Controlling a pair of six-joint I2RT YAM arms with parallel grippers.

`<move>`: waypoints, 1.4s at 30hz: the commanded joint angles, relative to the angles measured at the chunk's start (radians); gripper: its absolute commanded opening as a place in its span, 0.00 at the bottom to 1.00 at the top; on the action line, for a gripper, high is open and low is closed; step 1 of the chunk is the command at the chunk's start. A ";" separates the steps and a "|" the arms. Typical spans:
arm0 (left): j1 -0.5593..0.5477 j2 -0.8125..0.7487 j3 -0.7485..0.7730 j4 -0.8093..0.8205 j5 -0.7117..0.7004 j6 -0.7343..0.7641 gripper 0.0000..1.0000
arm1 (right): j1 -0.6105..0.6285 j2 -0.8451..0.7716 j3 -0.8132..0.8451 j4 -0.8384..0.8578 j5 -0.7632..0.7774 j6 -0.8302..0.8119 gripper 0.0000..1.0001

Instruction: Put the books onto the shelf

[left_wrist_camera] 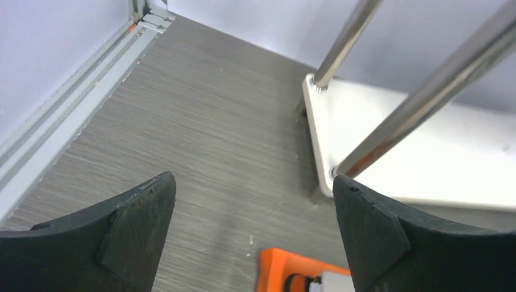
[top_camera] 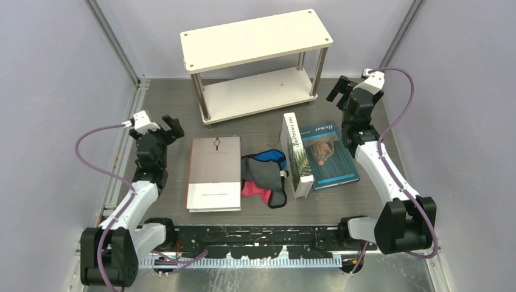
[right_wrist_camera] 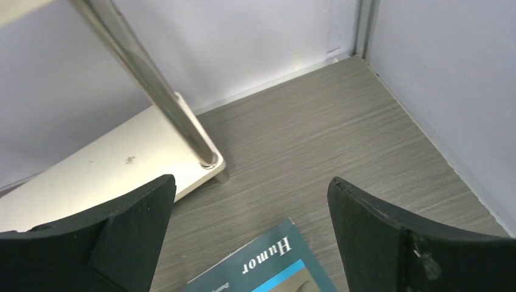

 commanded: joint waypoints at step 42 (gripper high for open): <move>-0.471 0.059 0.714 -1.018 -0.307 -0.443 0.85 | 0.636 -0.097 0.183 -0.924 0.124 0.195 0.85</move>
